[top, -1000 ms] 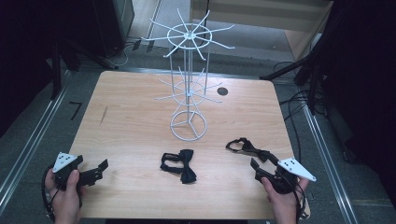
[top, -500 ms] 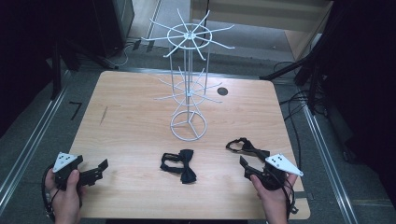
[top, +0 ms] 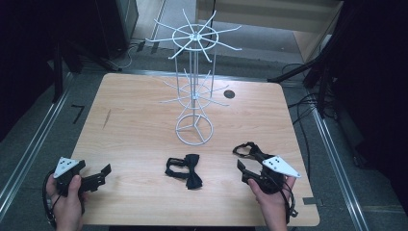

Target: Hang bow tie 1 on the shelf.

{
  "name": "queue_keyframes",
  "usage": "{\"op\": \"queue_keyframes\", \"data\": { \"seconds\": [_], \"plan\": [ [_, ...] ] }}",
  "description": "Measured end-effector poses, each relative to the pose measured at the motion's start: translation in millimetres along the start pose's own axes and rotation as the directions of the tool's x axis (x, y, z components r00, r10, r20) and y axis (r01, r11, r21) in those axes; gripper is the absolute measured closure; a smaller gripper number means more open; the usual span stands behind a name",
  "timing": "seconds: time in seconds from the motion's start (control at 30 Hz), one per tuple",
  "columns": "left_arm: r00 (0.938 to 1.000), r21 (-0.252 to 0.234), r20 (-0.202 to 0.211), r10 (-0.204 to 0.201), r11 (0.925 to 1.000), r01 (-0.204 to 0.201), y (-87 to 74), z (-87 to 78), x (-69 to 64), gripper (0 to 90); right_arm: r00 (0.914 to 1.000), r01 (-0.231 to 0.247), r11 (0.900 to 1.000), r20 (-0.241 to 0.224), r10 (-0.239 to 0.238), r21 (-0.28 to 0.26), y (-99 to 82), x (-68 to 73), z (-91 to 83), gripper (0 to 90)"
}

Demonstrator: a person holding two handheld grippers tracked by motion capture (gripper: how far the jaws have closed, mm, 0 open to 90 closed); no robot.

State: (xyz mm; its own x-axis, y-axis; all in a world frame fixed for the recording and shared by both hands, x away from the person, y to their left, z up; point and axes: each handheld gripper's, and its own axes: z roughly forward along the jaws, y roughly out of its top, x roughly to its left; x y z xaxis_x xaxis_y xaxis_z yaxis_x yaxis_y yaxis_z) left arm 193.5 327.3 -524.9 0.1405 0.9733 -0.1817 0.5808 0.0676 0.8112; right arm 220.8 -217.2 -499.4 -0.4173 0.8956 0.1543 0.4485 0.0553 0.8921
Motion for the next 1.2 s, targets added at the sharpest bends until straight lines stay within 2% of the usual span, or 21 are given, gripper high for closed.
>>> {"op": "queue_keyframes", "data": {
  "seconds": [0.47,0.87,1.2],
  "plan": [
    [0.9997,-0.014,0.006,-0.022,0.9997,0.022,-0.5,-1.2,2.0,1.0,0.9993,0.010,0.9998,-0.035,-0.009,0.017,3.2,24.1,18.4,28.3],
    [0.9999,-0.012,0.002,-0.015,0.9998,0.015,-0.5,-1.3,1.5,1.0,0.9975,0.010,0.9995,-0.070,-0.008,0.029,2.2,37.7,30.0,28.3],
    [0.9997,-0.017,0.007,-0.022,0.9996,0.022,-0.7,-1.5,2.0,1.0,0.9969,0.009,0.9994,-0.079,-0.006,0.035,1.6,44.6,34.7,28.5]
  ]
}}
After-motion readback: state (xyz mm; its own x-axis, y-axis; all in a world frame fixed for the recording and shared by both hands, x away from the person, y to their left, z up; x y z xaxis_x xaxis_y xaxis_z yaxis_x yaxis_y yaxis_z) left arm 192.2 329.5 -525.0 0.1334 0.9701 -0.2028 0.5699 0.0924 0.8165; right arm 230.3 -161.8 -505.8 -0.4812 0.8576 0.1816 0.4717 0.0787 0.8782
